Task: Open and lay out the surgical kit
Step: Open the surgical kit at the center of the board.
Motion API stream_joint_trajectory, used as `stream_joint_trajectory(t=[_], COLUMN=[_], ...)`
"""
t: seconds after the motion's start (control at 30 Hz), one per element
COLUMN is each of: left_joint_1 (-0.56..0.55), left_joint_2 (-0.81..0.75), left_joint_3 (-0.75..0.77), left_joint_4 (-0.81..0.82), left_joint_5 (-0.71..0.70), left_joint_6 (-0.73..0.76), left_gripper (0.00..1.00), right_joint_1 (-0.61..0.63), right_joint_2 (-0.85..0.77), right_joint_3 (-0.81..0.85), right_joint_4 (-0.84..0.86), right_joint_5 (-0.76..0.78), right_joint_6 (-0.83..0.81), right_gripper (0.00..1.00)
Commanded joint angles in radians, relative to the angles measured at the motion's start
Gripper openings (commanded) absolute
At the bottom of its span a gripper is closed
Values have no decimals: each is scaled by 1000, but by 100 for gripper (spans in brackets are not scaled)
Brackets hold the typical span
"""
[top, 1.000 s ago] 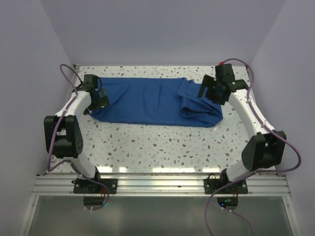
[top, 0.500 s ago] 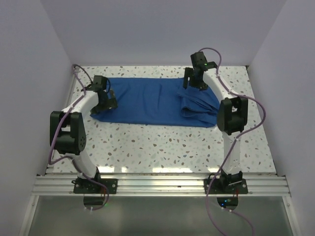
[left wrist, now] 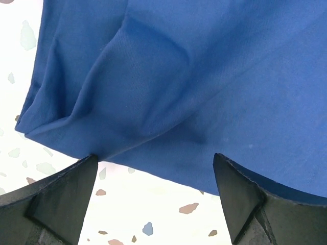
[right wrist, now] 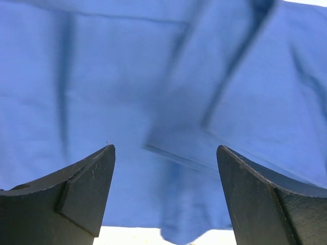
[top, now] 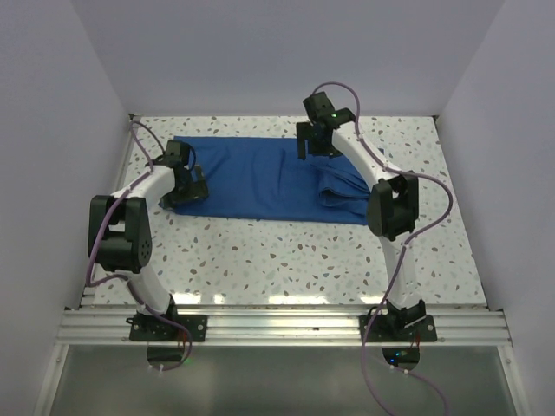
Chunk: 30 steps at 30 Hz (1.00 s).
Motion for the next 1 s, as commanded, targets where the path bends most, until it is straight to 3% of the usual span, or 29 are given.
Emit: stream_joint_trajectory(t=[0.0, 0.27, 0.37, 0.47, 0.5, 0.6, 0.67, 0.97], left_joint_1=[3, 3, 3, 3, 3, 3, 3, 3], left_joint_2=[10, 19, 25, 33, 36, 52, 62, 75], left_joint_3=[19, 16, 13, 16, 22, 36, 42, 51], left_joint_4=[51, 54, 56, 59, 59, 56, 53, 51], left_joint_5=[17, 11, 10, 13, 13, 17, 20, 27], left_joint_6=[14, 26, 30, 32, 34, 35, 35, 35], left_gripper=[98, 98, 98, 98, 98, 97, 97, 97], right_joint_1=[30, 28, 22, 20, 19, 17, 16, -70], right_joint_2=[52, 161, 166, 166, 166, 155, 146, 75], right_joint_3=[84, 198, 202, 202, 202, 207, 208, 196], right_joint_4=[-43, -118, -124, -129, -127, -130, -133, -132], right_joint_5=[61, 202, 242, 268, 275, 292, 308, 368], right_joint_6=[-23, -28, -29, -29, -28, -26, -26, -34], right_gripper=[84, 80, 74, 54, 40, 13, 0, 0])
